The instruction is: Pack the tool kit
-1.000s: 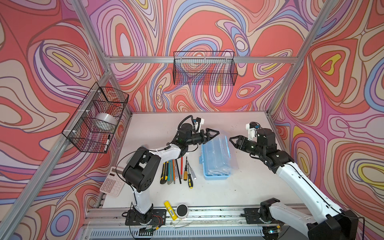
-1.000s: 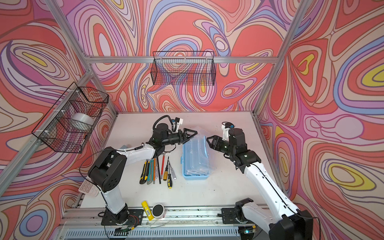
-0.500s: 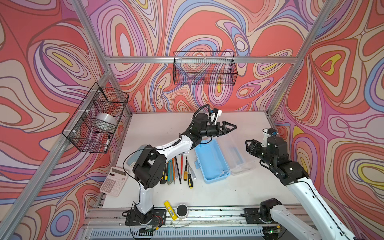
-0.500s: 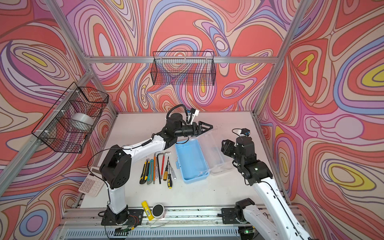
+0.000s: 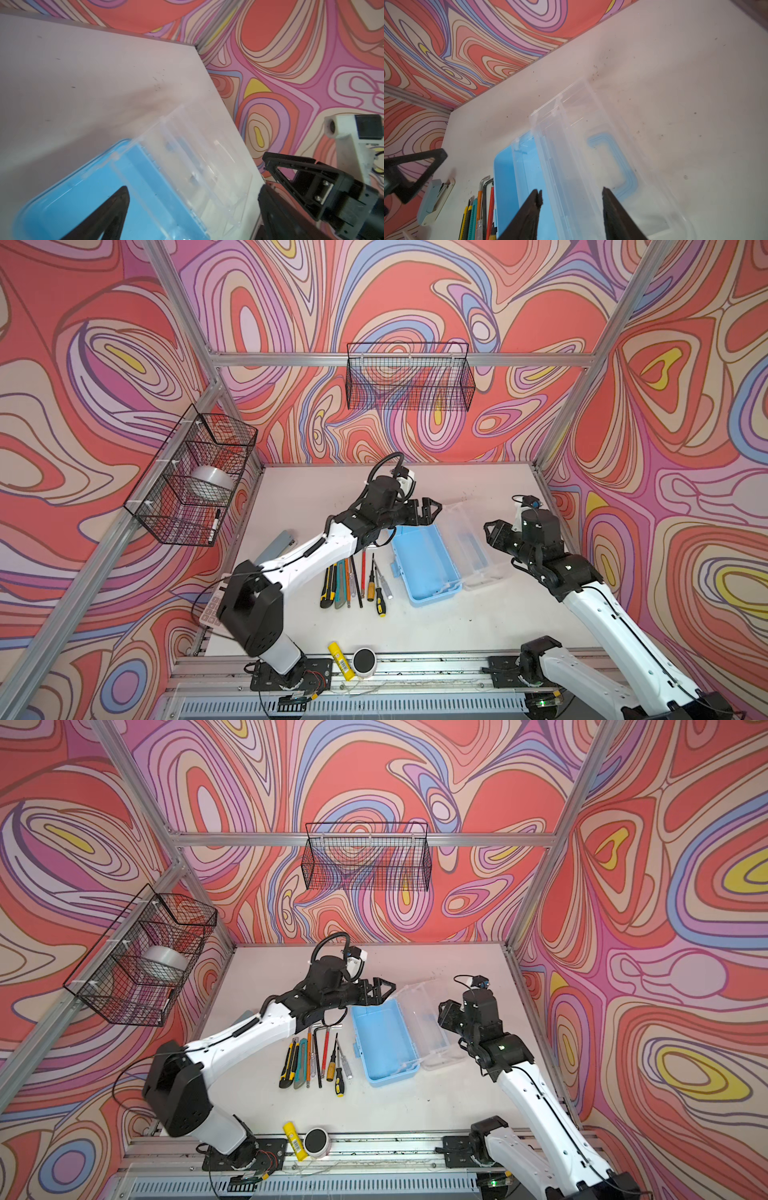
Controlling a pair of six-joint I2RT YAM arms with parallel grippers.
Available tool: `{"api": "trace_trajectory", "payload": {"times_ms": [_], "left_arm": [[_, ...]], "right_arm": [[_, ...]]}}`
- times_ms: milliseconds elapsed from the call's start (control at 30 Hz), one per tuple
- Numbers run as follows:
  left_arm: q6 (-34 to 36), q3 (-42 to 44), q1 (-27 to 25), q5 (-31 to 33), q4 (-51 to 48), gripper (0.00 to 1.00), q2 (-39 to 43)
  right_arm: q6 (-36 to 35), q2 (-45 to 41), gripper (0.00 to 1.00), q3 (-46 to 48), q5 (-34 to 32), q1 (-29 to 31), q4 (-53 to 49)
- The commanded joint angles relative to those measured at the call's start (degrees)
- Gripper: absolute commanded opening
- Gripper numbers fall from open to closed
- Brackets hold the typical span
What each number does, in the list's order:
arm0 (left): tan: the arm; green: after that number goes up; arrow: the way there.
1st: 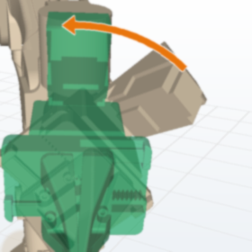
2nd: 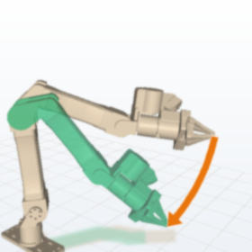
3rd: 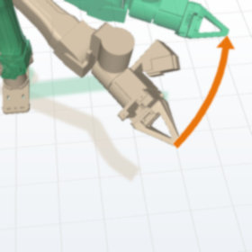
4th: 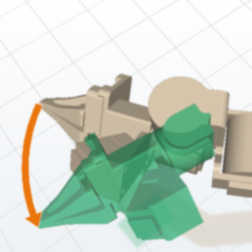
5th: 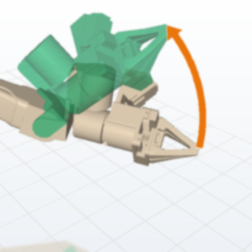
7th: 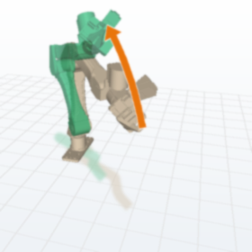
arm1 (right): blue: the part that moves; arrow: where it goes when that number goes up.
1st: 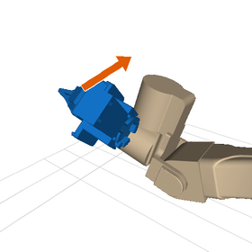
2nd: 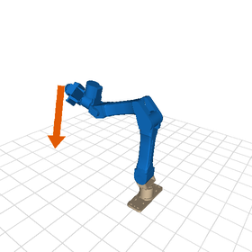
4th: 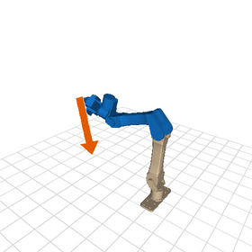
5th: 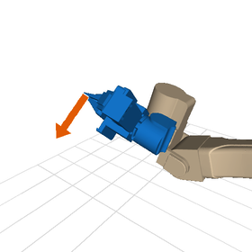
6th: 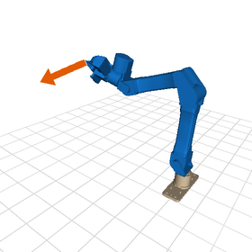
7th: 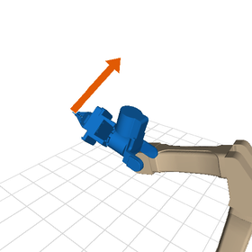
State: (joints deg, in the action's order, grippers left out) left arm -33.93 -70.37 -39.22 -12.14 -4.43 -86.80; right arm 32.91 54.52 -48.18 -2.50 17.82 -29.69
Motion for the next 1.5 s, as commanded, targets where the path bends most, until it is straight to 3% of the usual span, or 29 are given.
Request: {"api": "trace_trajectory", "payload": {"times_ms": [0, 167, 267, 433, 533, 733, 1467], "left_arm": [[5.66, 4.09, 0.55, 14.58, -12.56, 1.00, 5.77], [6.77, 12.10, 0.59, 21.24, -19.56, 1.00, 13.24], [6.05, 16.98, 0.89, 24.94, -20.64, 0.94, 15.67], [4.51, 22.81, 2.08, 24.84, -17.00, 0.78, 15.06], [4.09, 23.34, 3.16, 23.08, -15.34, 0.63, 12.04], [4.66, 24.14, 5.36, 21.76, -11.68, 0.44, 6.86], [4.14, 23.18, 5.82, 21.79, -9.10, 0.34, -6.14]], "right_arm": [[-1.09, 3.18, 0.49, -1.93, -4.06, 7.68, 2.88], [-2.47, 9.59, 0.49, -6.45, -8.57, 18.26, 2.63], [-2.84, 13.32, 0.48, -6.66, -9.21, 22.04, 4.59], [-1.86, 18.25, 0.48, -5.75, -7.39, 24.18, 9.22], [-0.73, 19.63, 0.48, -5.26, -7.33, 24.36, 10.88], [0.86, 19.44, 0.48, -3.50, -8.79, 24.35, 11.49], [3.13, 19.69, 0.50, -0.07, -11.31, 24.36, 12.99]]}}
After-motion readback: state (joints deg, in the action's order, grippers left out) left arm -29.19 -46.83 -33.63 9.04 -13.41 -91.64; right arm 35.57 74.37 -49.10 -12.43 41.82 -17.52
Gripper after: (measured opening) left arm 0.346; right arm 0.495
